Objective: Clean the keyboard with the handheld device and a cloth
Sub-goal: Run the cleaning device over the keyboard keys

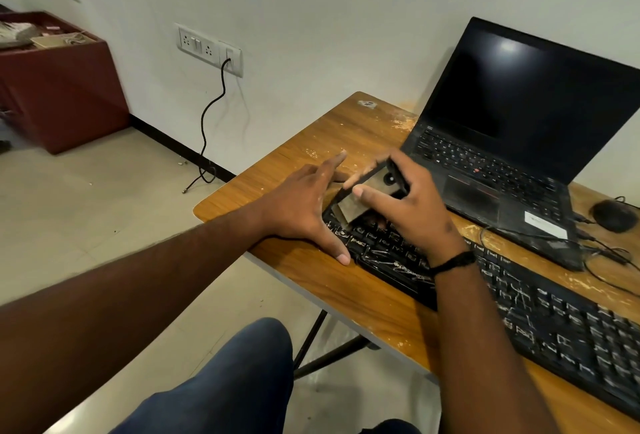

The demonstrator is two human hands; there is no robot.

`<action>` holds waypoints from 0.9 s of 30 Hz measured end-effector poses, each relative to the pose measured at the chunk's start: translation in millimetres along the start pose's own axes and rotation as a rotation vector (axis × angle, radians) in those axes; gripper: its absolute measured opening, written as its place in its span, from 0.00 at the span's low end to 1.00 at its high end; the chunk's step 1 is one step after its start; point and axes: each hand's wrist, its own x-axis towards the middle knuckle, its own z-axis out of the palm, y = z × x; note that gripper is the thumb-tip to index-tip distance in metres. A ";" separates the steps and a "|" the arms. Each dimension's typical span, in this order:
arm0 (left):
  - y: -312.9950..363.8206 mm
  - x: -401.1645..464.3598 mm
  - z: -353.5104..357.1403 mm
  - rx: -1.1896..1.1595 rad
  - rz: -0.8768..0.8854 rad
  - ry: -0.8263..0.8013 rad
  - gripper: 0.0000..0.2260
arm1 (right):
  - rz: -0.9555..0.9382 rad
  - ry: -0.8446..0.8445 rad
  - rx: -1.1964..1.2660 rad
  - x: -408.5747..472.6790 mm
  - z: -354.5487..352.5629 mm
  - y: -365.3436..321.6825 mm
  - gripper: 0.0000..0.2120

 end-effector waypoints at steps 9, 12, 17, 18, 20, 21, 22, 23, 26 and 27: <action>0.8 -0.6 -0.6 0.015 0.002 0.000 0.70 | 0.009 0.078 0.022 -2.3 -3.5 -4.6 0.09; -2.2 1.2 -0.2 0.022 -0.003 -0.003 0.70 | 0.029 0.015 -0.025 -0.1 8.0 -1.9 0.11; -5.2 2.2 1.6 0.016 -0.008 0.005 0.72 | 0.020 0.107 -0.017 2.7 16.7 -5.9 0.10; -3.9 1.7 0.7 0.013 -0.005 0.000 0.71 | 0.029 0.145 0.009 1.6 11.2 -5.4 0.10; -1.3 0.6 -1.7 0.000 0.011 -0.018 0.71 | 0.021 0.161 0.022 -0.3 1.1 -3.2 0.09; -1.0 0.5 -2.3 -0.005 0.017 -0.027 0.70 | 0.025 0.130 0.011 -0.8 -0.1 -2.6 0.09; -1.7 0.8 -2.6 -0.004 0.020 -0.035 0.71 | 0.038 0.094 -0.010 -0.7 2.4 -1.6 0.10; -3.1 1.6 -2.8 -0.002 0.018 -0.038 0.72 | 0.046 0.068 -0.033 -0.3 7.5 -1.5 0.11; -8.2 3.7 -1.3 -0.007 0.013 -0.030 0.72 | 0.024 0.101 -0.080 2.5 22.0 -3.4 0.11; -8.2 3.5 -1.7 -0.018 0.014 -0.033 0.72 | 0.009 0.131 -0.099 3.2 22.8 -5.8 0.10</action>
